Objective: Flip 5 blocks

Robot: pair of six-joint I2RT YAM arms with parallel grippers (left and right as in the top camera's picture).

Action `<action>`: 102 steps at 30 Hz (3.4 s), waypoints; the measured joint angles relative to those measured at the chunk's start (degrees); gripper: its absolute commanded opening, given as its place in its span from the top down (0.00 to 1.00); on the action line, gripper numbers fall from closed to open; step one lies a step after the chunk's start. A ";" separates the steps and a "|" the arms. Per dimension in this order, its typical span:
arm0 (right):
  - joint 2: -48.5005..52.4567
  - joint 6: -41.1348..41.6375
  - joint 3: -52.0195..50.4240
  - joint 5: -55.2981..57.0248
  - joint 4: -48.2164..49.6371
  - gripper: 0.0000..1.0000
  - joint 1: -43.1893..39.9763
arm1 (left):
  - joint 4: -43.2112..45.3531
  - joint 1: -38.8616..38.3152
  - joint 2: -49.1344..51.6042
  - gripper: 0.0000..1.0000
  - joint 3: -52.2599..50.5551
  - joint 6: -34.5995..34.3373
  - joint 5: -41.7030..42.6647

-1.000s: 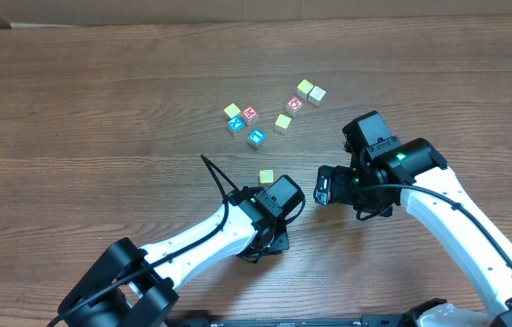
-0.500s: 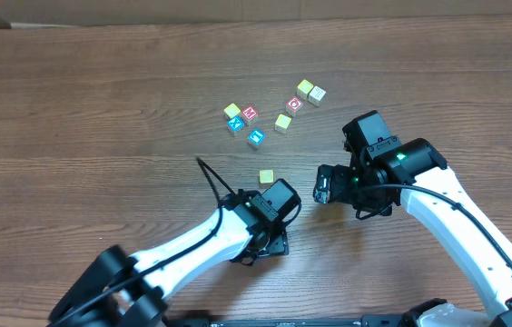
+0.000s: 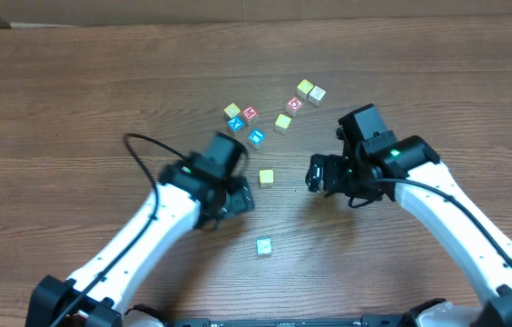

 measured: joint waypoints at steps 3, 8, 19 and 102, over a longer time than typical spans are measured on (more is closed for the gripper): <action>3.39 -0.20 -0.02 0.17 2.47 0.00 0.55 | 0.04 5.01 0.00 0.16 2.12 2.82 0.39; 9.11 -0.28 -0.02 0.42 8.74 0.00 4.83 | 0.46 11.78 -0.02 0.16 3.43 6.45 3.02; 18.51 2.43 0.00 1.36 22.80 0.07 17.18 | 0.24 15.78 -0.02 0.13 3.48 12.07 6.05; -0.70 4.00 15.45 10.62 -13.64 0.03 -13.64 | -6.43 -7.06 -1.40 0.92 6.91 6.84 0.24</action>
